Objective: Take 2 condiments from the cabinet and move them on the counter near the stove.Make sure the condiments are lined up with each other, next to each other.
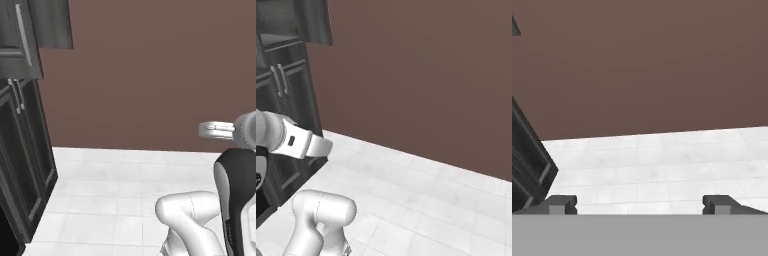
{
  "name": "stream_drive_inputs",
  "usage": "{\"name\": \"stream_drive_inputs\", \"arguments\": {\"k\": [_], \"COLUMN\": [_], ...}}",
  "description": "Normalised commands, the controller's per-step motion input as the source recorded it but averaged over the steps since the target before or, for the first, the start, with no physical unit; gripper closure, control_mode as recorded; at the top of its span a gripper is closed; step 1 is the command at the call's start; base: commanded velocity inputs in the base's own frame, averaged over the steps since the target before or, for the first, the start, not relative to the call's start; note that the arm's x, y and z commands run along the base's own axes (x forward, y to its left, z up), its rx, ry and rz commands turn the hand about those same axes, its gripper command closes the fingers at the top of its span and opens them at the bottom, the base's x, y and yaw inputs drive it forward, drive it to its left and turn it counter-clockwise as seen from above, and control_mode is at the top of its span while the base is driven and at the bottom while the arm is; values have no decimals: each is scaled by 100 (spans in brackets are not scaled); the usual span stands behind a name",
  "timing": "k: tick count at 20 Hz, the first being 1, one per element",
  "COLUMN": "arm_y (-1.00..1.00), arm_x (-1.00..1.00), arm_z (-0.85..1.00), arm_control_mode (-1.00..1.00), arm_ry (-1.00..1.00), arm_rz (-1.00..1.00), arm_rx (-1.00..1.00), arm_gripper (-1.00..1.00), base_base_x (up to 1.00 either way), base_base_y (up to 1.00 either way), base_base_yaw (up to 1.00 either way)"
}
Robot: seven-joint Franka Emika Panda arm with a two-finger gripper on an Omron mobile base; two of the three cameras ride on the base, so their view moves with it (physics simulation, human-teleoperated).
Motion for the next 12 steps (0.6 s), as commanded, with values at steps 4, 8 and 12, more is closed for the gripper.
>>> {"name": "stream_drive_inputs", "arguments": {"k": [4,8,12], "arm_y": [0,0,0], "arm_x": [0,0,0], "arm_z": [0,0,0], "arm_control_mode": [100,100,100], "arm_ry": [0,0,0], "arm_rz": [0,0,0], "arm_rx": [0,0,0], "arm_gripper": [-100,-100,-100], "base_base_x": [100,100,100], "base_base_y": [0,0,0], "base_base_yaw": [9,23,51]}}
